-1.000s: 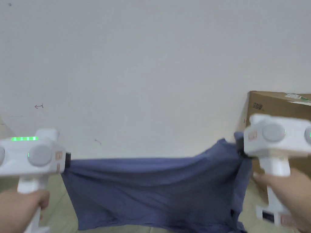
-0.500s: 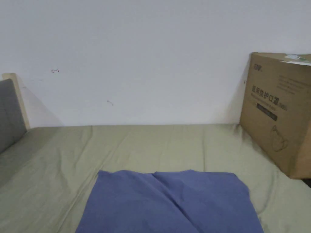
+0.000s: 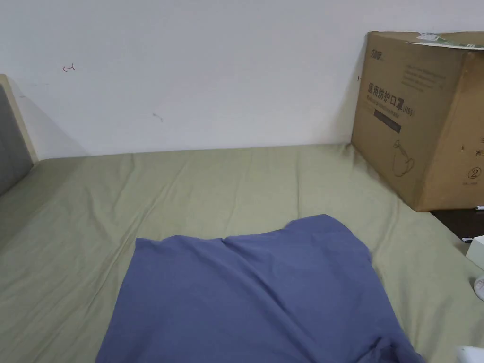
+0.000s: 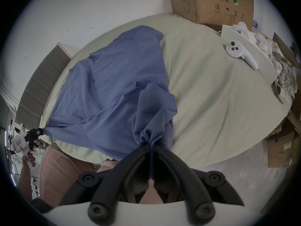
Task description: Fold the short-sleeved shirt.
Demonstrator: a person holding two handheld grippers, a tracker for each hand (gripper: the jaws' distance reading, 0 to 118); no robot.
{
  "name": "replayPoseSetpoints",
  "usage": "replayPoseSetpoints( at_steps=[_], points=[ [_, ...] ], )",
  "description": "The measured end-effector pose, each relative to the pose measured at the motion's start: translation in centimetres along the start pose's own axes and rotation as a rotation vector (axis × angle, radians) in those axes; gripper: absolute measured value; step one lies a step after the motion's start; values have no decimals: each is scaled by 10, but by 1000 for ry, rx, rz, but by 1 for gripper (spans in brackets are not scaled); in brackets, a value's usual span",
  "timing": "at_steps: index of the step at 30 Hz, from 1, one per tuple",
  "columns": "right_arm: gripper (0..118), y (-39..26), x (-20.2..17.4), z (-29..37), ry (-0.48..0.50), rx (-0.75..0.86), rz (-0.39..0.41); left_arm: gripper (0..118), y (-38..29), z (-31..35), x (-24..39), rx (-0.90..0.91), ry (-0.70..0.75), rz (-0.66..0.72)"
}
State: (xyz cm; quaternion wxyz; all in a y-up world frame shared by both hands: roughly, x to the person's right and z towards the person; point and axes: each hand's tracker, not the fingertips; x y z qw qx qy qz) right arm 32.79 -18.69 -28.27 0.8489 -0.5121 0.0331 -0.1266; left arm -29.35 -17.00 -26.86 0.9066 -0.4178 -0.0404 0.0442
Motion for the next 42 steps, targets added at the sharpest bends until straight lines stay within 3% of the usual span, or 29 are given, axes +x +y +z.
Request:
replayPoseSetpoints(
  at_steps=[1,3,4,6,10,13,15,16,17,18,19,20,21,22,23,26,27,30,32,33,34,35,36,37,39,42],
  points=[
    [23,1,0,-2,-1,-8,-6,33,0,-2,0,-9,-3,4],
    [85,3,-3,-2,-18,-22,-36,111,1,-3,-3,-24,-7,27],
    [85,4,-5,-1,-55,-47,-51,114,1,-3,-4,-39,-14,46],
    [85,9,-11,14,-75,-36,-56,110,5,15,4,26,-19,46],
    [85,23,-42,65,-6,117,-25,110,32,59,20,189,-109,152],
    [85,25,-77,109,98,386,-3,110,51,98,44,399,-120,209],
    [85,15,-100,136,139,639,14,109,53,120,64,572,-46,207],
    [83,8,-113,146,151,761,59,106,51,130,75,677,1,192],
    [77,-1,-125,152,139,885,112,98,45,135,84,775,14,163],
    [34,-7,-135,156,101,966,137,70,43,139,91,845,21,137],
    [0,-6,-149,158,13,1005,157,34,43,141,100,873,57,109],
    [0,-5,-157,162,-2,1020,141,0,47,140,110,866,119,82],
    [0,-2,-158,165,32,1003,137,0,48,142,116,853,143,61],
    [0,6,-158,162,174,949,129,0,50,144,114,840,73,56],
    [0,9,-161,161,173,914,119,0,53,146,112,803,-25,49],
    [0,13,-160,159,148,878,140,0,66,150,105,723,47,-3],
    [0,13,-158,159,151,865,142,0,76,149,98,620,39,-11],
    [0,14,-147,150,159,753,130,0,101,108,66,21,-105,57],
    [0,15,-139,140,181,669,108,0,87,71,42,-312,-128,174],
    [0,15,-135,135,184,646,99,5,80,53,34,-304,-131,178],
    [0,14,-133,128,179,621,90,32,74,39,28,-255,-96,148],
    [0,14,-131,123,172,595,86,77,73,27,21,-206,-30,145],
    [0,14,-129,120,166,574,85,113,70,15,12,-217,16,174],
    [0,14,-128,116,161,549,83,117,59,0,3,-260,26,214],
    [0,11,-131,112,159,522,74,114,54,-15,-8,-260,5,293],
    [0,12,-128,104,158,484,61,114,41,-42,-7,-322,7,214]
  ],
)
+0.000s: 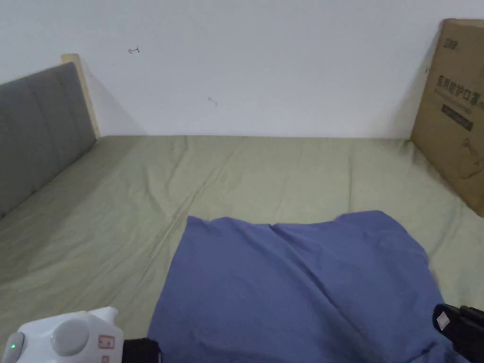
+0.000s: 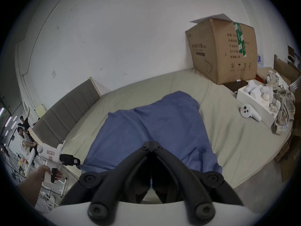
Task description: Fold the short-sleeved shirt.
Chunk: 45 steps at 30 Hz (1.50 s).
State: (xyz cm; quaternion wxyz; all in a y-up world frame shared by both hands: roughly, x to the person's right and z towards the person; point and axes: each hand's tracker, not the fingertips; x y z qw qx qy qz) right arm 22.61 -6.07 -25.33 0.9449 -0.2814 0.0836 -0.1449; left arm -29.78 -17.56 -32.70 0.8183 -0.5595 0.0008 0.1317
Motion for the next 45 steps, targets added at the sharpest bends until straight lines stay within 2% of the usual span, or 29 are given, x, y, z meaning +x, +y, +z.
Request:
replayPoseSetpoints(
  at_steps=[2,3,4,6,7,9,10,11,14,15,16,17,18,19,21,22,24,25,26,27,28,29,30,31,34,36,39,42,45],
  points=[
    [0,0,3,-5,-13,-27,-13,114,-5,-14,5,-44,-33,-31],
    [0,0,4,-7,-15,-37,-20,107,-12,-18,5,-49,-64,-38],
    [0,-3,10,-10,-17,-47,-27,93,-14,-21,7,-42,-101,-37],
    [0,-4,13,-13,-26,-60,-26,51,-19,-18,12,16,22,-77],
    [0,-5,15,-14,-34,-66,-21,37,-22,-14,9,55,-28,-92],
    [0,-7,19,-12,-55,-74,-1,6,-23,-4,8,99,-134,-30],
    [0,-7,22,-11,-98,-75,18,6,-25,3,8,138,-109,-9],
    [0,-8,29,-10,-125,-69,14,5,-29,10,3,158,-164,3],
    [0,-5,60,-18,-97,-144,-51,5,-35,23,10,201,-138,-23],
    [30,-4,69,-23,-107,-191,-72,5,-36,25,12,203,-133,-31],
    [80,-7,82,-29,-103,-232,-97,5,-37,27,15,203,-127,-42],
    [115,-10,96,-39,-68,-298,-135,5,-36,28,19,203,-118,-54],
    [118,-15,106,-50,-21,-381,-170,5,-36,30,22,202,-115,-63],
    [118,-23,117,-58,-107,-404,-205,5,-38,33,27,200,-112,-71],
    [118,-38,131,-76,-163,-497,-260,5,-37,35,30,205,-110,-78],
    [118,-45,139,-85,-179,-538,-252,5,-36,36,32,209,-109,-80],
    [112,-56,143,-95,-247,-614,-171,5,-36,35,31,195,-111,-76],
    [100,-59,142,-98,-269,-643,-133,5,-36,34,32,187,-100,-76],
    [75,-60,142,-99,-251,-664,-118,5,-37,33,32,177,-90,-75],
    [36,-61,141,-99,-208,-673,-113,5,-38,31,29,168,-80,-77],
    [22,-63,135,-92,-197,-663,-109,5,-39,31,29,159,-75,-76],
    [20,-62,133,-90,-215,-658,-82,5,-40,31,29,151,-79,-72],
    [19,-60,134,-87,-167,-642,-94,5,-41,30,30,132,-82,-70],
    [17,-57,136,-85,-110,-638,-140,5,-40,28,28,121,-77,-68],
    [11,-45,132,-63,-133,-550,-135,5,-39,34,29,120,-77,-74],
    [10,-34,128,-51,-92,-505,-134,5,-34,42,27,119,-102,-58],
    [10,-13,131,-41,-20,-484,-193,5,-19,60,24,146,-172,-10],
    [10,14,133,-46,8,-453,-247,5,8,73,26,185,-211,18],
    [10,50,130,-66,29,-430,-353,5,49,70,30,219,-220,92]
  ],
)
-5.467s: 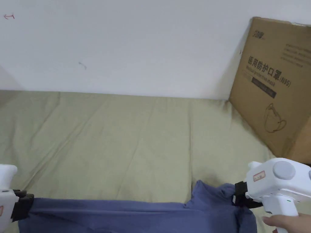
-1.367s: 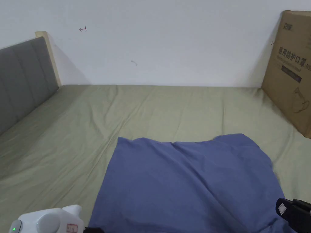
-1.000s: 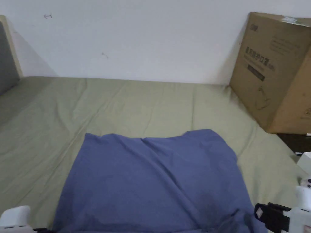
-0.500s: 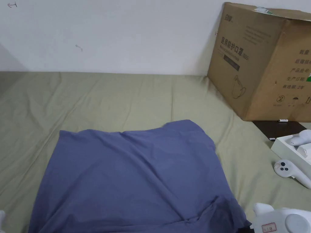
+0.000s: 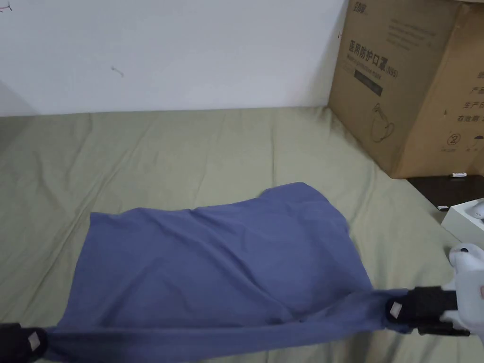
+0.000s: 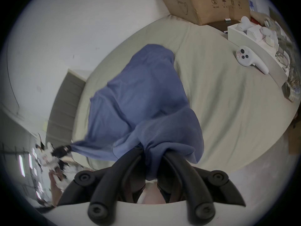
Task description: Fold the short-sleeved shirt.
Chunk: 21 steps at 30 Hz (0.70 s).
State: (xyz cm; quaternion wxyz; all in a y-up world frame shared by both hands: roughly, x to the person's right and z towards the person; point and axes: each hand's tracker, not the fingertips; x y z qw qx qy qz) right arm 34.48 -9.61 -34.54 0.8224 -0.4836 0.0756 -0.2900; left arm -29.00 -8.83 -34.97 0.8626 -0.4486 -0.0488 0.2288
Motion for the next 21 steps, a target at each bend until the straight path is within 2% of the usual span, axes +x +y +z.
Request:
replayPoseSetpoints(
  at_steps=[3,4,6,8,10,11,12,13,14,15,16,17,19,21],
  points=[
    [10,49,-7,-17,110,1,-169,5,42,-28,8,-3,25,115],
    [10,67,-9,-27,101,-4,-208,5,57,-41,8,-10,13,160],
    [10,95,-9,-50,79,-20,-236,5,78,-69,6,-41,9,228],
    [10,121,-3,-86,51,-36,-256,5,95,-105,1,-76,42,245],
    [10,134,5,-119,23,-54,-308,7,102,-138,-6,-101,55,238],
    [11,137,9,-133,18,-57,-327,17,102,-150,-10,-102,50,239],
    [23,138,13,-146,7,-48,-344,55,100,-161,-16,-103,41,239],
    [51,136,16,-156,15,-22,-353,92,97,-169,-21,-96,27,245],
    [51,133,18,-161,8,24,-343,92,91,-173,-23,-77,6,246],
    [63,129,18,-163,8,76,-334,101,86,-174,-25,-63,-23,249],
    [83,123,17,-161,33,121,-301,111,81,-172,-27,-39,-50,255],
    [95,117,14,-154,67,178,-293,112,77,-163,-26,18,-79,255],
    [95,109,10,-137,169,263,-287,110,72,-142,-22,103,-136,240],
    [95,92,-5,-110,178,340,-245,110,64,-113,-10,225,-162,178]
  ],
)
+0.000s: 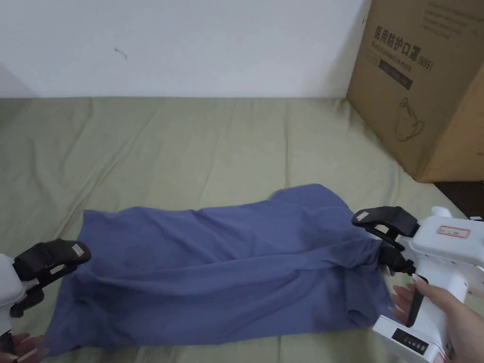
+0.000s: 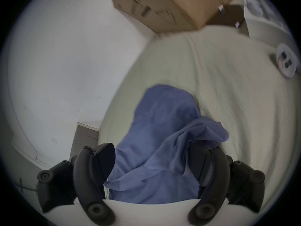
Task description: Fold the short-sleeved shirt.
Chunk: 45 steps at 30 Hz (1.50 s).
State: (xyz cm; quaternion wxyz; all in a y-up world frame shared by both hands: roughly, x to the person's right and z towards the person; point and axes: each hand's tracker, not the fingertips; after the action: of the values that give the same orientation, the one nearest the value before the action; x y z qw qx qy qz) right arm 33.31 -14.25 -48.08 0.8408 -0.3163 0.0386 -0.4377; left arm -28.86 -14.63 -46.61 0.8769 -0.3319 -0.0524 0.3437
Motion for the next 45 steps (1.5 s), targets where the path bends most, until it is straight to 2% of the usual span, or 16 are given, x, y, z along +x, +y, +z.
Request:
replayPoseSetpoints(
  at_steps=[7,8,10,12,14,18,23,25,26,27,28,36,41,43,44,45],
  points=[
    [92,-78,-75,135,56,258,418,99,-62,130,69,463,30,-347],
    [85,-92,-81,151,64,295,478,81,-72,144,73,505,14,-371],
    [10,-123,-93,180,41,394,619,3,-93,169,80,541,36,-437],
    [0,-146,-99,194,-91,480,709,0,-113,181,87,567,131,-513],
    [0,-149,-92,196,19,417,685,0,-118,186,83,517,62,-555],
    [0,-147,-94,189,-60,331,724,0,-105,187,81,453,144,-577],
    [0,-144,-89,180,-25,258,654,0,-30,104,48,-139,255,-356],
    [0,-142,-87,170,-17,207,653,9,-14,60,18,-243,204,-221],
    [0,-142,-87,166,-16,187,655,35,-8,44,7,-254,201,-205],
    [0,-142,-85,161,-20,164,658,94,-6,24,-4,-266,238,-194],
    [0,-141,-84,156,-24,141,658,118,-4,6,-11,-292,299,-252],
    [0,-141,-69,121,-71,17,668,118,-36,-93,-51,-453,444,-370],
    [0,-136,-67,116,-81,15,634,116,-48,-81,-30,-393,482,-438],
    [0,-128,-62,115,-106,27,613,89,-46,-70,-20,-376,504,-442],
    [0,-123,-58,115,-121,34,608,62,-46,-61,-14,-349,495,-453],
    [0,-115,-53,115,-130,38,598,14,-42,-48,-4,-288,483,-495]
  ],
)
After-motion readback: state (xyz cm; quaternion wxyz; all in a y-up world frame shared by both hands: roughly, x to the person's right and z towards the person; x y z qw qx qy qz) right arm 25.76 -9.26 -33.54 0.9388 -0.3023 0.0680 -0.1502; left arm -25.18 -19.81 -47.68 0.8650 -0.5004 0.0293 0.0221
